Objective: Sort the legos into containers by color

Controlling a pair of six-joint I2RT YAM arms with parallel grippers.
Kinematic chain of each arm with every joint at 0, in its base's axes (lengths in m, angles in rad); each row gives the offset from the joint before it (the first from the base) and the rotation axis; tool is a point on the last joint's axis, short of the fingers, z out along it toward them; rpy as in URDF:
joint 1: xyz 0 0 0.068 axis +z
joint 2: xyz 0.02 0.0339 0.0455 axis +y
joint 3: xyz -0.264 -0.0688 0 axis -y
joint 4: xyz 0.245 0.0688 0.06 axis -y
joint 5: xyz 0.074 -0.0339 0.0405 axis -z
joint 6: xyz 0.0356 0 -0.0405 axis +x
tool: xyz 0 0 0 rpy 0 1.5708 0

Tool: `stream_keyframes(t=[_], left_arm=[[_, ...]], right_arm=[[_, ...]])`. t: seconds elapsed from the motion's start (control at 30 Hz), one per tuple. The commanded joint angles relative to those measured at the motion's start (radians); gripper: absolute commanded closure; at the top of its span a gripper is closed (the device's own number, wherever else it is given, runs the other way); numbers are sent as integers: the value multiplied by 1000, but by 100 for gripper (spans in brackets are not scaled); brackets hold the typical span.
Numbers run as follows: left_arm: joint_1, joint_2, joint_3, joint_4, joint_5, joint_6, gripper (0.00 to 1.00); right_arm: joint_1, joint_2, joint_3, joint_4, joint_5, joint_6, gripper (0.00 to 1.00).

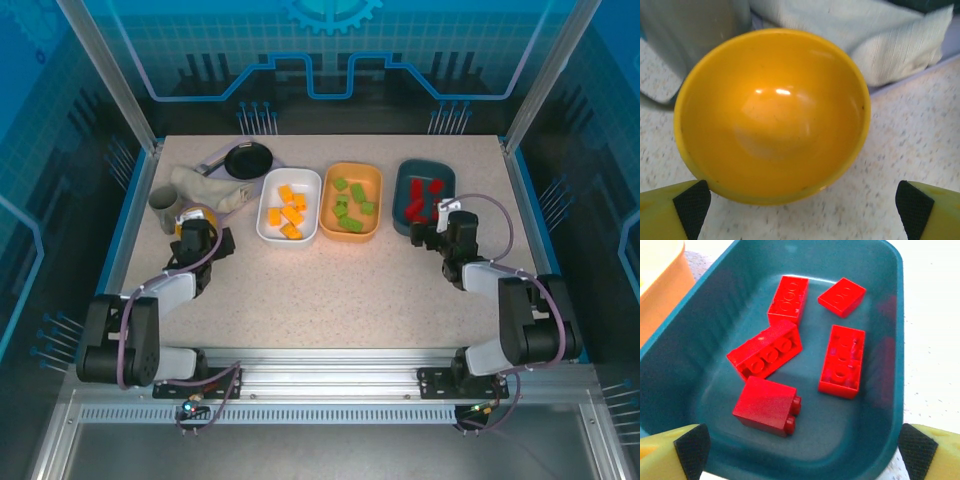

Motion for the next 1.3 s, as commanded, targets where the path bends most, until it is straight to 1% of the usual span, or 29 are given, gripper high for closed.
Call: stream_keyframes(t=[0.0,0.07,0.1,0.13,0.2,0.33,0.4,0.5,0.7,0.8,0.87,0.9,1.0,1.03,1.1,1.13,1.27], left_arm=[[17,16,-17,227,68,34,1],[22,50,-78,377,77,26,1],[18,56,-76,391,85,37,1],[14,60,-67,377,78,40,1],[8,64,-60,371,70,44,1],[0,76,-50,362,66,53,1],[-12,98,-12,317,50,63,1],[-50,153,76,217,-6,94,1],[-52,149,73,222,1,95,1],[-49,144,60,243,33,105,1],[-50,137,32,289,70,124,1],[-53,132,1,350,84,134,1],[-64,174,-152,667,90,159,1],[-77,153,-141,601,79,163,1],[-81,171,-90,537,68,169,1],[-59,165,-78,504,90,141,1],[-38,165,-78,501,118,123,1]], right_arm=[[-15,14,-19,131,-98,-42,0],[-17,20,-80,235,-81,-31,0],[-17,35,-116,317,-80,-28,0],[-17,28,-129,337,-76,-30,0],[-17,31,-119,322,-77,-31,0],[15,37,-98,287,-17,-44,0],[31,39,-95,285,9,-54,0],[31,39,-95,285,9,-55,0],[30,39,-95,284,7,-54,0],[30,39,-96,285,6,-55,0],[30,39,-96,285,7,-54,0],[30,39,-96,285,8,-54,0],[31,39,-96,287,7,-55,0],[31,39,-97,286,7,-55,0],[30,39,-94,285,7,-55,0],[31,39,-95,285,8,-54,0],[30,39,-95,284,7,-54,0]])
